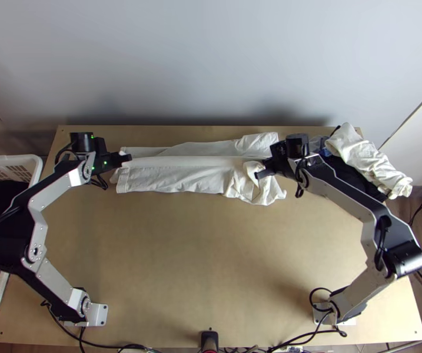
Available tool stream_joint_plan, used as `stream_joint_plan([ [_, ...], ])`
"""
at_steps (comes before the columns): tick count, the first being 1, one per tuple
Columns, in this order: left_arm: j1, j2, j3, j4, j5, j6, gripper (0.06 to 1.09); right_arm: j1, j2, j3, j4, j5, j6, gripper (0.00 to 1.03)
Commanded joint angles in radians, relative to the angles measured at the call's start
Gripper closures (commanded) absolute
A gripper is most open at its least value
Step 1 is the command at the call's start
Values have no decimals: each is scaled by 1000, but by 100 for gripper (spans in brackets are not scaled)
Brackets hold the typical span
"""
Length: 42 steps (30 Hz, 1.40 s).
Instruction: Fold the t-shirt
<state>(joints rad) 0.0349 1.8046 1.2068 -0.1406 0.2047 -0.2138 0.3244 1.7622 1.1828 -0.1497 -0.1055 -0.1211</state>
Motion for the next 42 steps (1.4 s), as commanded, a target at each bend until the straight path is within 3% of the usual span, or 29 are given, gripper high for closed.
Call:
stream_joint_plan([
  [1, -1, 70, 20, 10, -14, 28, 105, -8, 91, 21, 24, 0, -14, 97],
  [8, 0, 156, 96, -62, -28, -2, 103, -10, 154, 12, 47, 1, -12, 97],
  [9, 0, 170, 114, -94, -27, -9, 99, -10, 152, 8, 56, 1, -6, 96],
  [10, 0, 177, 131, -126, -27, -16, 88, -12, 152, 8, 58, 0, -2, 96],
  [11, 0, 183, 145, -151, -27, -24, 72, -10, 148, 8, 58, 0, 0, 95],
  [13, 0, 183, 157, -172, -27, -41, 31, -10, 135, 5, 58, 0, 3, 86],
  [14, 2, 177, 160, -172, -27, -41, 18, -12, 129, 1, 56, 0, 3, 72],
  [15, 3, 168, 162, -172, -27, -39, 12, -13, 123, -2, 55, 0, 5, 51],
  [16, 7, 157, 162, -169, -27, -39, 12, -16, 115, -3, 50, 1, 12, 29],
  [17, 8, 148, 163, -165, -27, -42, 12, -19, 105, -5, 39, 1, 28, 12],
  [18, 10, 141, 165, -166, -25, -42, 11, -21, 92, -3, 25, 0, 31, 5],
  [33, 13, -70, 31, -197, 19, -32, 11, -10, -287, -78, -171, -5, 69, 4],
  [42, 91, -36, -66, -155, 39, 30, 11, 1, -449, -74, -306, -5, 54, 4],
])
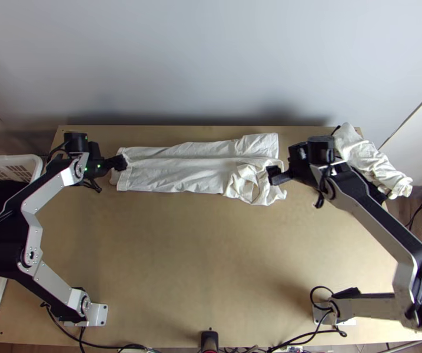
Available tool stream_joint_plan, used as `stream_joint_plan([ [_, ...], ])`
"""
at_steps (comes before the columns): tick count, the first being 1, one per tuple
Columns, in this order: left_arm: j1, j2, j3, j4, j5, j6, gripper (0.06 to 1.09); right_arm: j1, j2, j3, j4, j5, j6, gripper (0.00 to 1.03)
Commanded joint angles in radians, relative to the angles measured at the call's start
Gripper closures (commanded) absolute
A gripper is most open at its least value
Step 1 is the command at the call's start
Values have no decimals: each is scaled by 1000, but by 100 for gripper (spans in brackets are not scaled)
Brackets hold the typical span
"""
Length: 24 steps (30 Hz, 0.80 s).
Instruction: Fold the t-shirt
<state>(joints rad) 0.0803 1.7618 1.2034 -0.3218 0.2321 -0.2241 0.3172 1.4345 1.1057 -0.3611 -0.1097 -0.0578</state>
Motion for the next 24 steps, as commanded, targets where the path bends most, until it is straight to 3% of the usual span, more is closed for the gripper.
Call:
stream_joint_plan([
  [1, 50, 11, -65, 26, 12, 45, 11, 14, -135, 9, -113, -1, -8, 4],
  [15, 72, 90, -19, 87, 154, -34, 12, 82, -192, 62, -203, 1, 23, 5],
  [24, 49, 146, 41, 41, 168, -41, 12, 83, -206, 83, -239, 1, 36, 5],
])
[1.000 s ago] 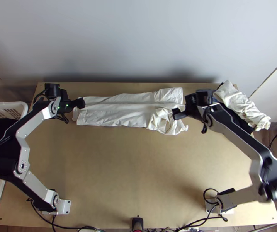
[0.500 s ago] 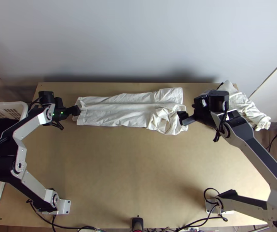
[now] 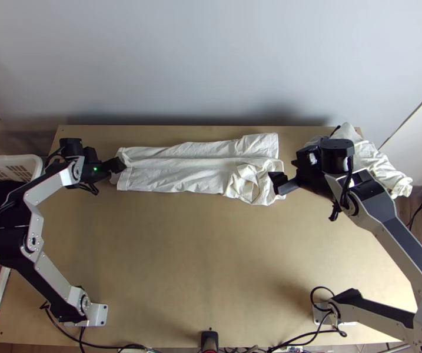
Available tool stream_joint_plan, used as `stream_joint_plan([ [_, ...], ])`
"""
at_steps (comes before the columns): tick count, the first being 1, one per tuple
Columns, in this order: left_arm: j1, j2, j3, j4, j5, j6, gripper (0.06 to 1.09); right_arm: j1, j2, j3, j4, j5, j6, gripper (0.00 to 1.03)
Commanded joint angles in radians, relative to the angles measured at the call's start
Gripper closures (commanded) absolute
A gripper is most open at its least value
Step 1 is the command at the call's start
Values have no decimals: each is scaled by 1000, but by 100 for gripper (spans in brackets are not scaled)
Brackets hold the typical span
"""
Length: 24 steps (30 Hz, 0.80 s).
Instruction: Fold the t-shirt
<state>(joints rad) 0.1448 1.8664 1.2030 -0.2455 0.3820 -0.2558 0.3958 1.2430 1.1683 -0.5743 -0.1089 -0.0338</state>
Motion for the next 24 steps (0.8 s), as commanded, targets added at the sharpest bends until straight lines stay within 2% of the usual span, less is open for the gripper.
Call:
stream_joint_plan([
  [1, -22, 48, 52, -46, 18, -8, 12, 6, -17, 28, -33, 0, 12, 5],
  [10, -65, 71, 92, -87, 57, -49, 12, -9, -40, 31, -75, 3, 2, 5],
  [14, -88, 71, 92, -95, 113, -83, 12, -17, -47, 19, -76, 3, -3, 5],
  [15, -93, 73, 92, -98, 127, -86, 16, -23, -47, 17, -76, 3, -6, 5],
  [17, -93, 74, 90, -98, 167, -111, 40, -35, -47, 14, -76, 3, -11, 5],
  [19, -94, 79, 90, -98, 192, -126, 80, -43, -47, 10, -76, 3, -18, 5],
  [20, -96, 77, 90, -98, 199, -126, 95, -48, -47, 7, -76, 3, -21, 5],
  [21, -96, 76, 89, -100, 213, -125, 105, -52, -47, 4, -76, 3, -23, 5],
  [24, -97, 47, 69, -98, 222, -122, 105, -58, -48, -4, -75, 2, -23, 5],
])
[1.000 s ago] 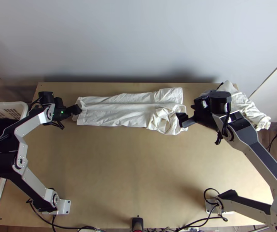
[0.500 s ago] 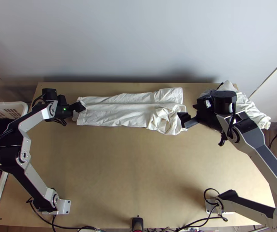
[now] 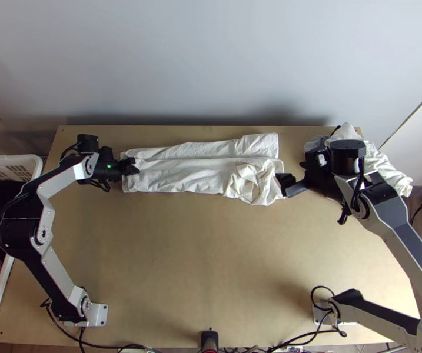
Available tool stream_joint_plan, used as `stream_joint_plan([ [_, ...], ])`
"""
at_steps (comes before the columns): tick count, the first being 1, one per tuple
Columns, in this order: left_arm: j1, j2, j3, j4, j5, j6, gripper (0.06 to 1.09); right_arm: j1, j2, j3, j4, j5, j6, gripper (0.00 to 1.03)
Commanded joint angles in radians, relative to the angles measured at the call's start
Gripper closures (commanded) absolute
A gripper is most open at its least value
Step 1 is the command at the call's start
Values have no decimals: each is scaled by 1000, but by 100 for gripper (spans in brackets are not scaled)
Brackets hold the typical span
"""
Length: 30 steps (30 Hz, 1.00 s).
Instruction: Fold the t-shirt
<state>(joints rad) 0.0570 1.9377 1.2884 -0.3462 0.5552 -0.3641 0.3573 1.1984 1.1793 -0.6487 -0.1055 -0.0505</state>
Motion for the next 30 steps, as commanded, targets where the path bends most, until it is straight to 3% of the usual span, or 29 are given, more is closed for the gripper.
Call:
stream_joint_plan([
  [1, -9, -37, -21, 3, 49, -13, 105, -20, -3, -18, 3, -2, -5, 5],
  [7, 41, -129, -63, -17, 49, 11, 105, -18, -10, -37, 17, -2, -2, 5],
  [21, 290, -359, -284, -224, 52, 306, 105, -1, -11, -44, 54, -3, 14, 5],
  [30, 322, -528, -299, -358, 32, 413, 105, 29, -11, -72, 84, -2, 38, 5],
])
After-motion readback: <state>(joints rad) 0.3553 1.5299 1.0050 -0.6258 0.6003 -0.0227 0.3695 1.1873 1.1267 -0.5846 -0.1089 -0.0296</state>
